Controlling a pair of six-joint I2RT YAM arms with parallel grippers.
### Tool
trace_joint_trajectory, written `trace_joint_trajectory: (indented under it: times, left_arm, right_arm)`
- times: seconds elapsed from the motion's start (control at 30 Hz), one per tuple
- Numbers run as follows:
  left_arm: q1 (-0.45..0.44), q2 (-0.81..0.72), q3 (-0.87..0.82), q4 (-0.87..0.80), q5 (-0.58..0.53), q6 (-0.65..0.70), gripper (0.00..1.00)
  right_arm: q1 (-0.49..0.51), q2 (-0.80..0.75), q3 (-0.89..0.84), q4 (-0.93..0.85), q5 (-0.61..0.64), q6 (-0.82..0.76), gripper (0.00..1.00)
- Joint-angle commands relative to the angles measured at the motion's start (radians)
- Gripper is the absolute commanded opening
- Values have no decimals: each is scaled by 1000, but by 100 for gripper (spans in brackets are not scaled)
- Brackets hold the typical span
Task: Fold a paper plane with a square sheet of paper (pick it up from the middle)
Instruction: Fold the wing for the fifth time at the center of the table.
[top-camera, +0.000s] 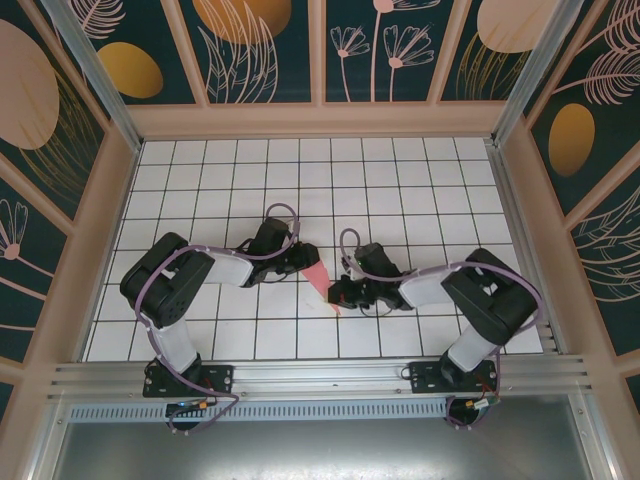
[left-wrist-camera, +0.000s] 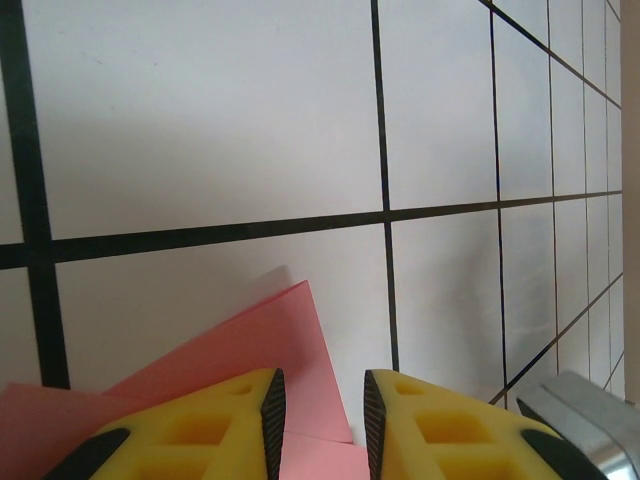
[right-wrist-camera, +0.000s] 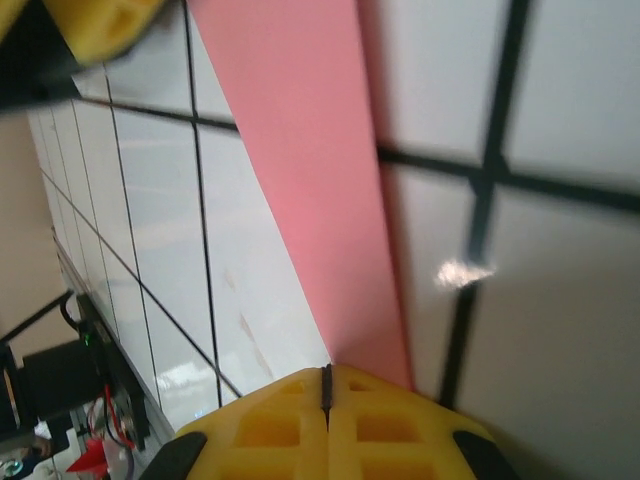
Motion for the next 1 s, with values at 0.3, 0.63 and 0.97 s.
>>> trace_joint_trajectory:
  times: [0.3, 0.63, 0.97]
  left_arm:
    - [6, 59, -44, -91, -74, 1, 30]
    - [5, 63, -44, -96, -68, 1, 31]
    - [6, 58, -42, -102, -70, 5, 31]
  right_arm:
    - [0, -171, -11, -155, -6, -33, 2]
    - [-3, 11, 185, -133, 14, -44, 2]
    - [-5, 120, 151, -49, 6, -3, 3]
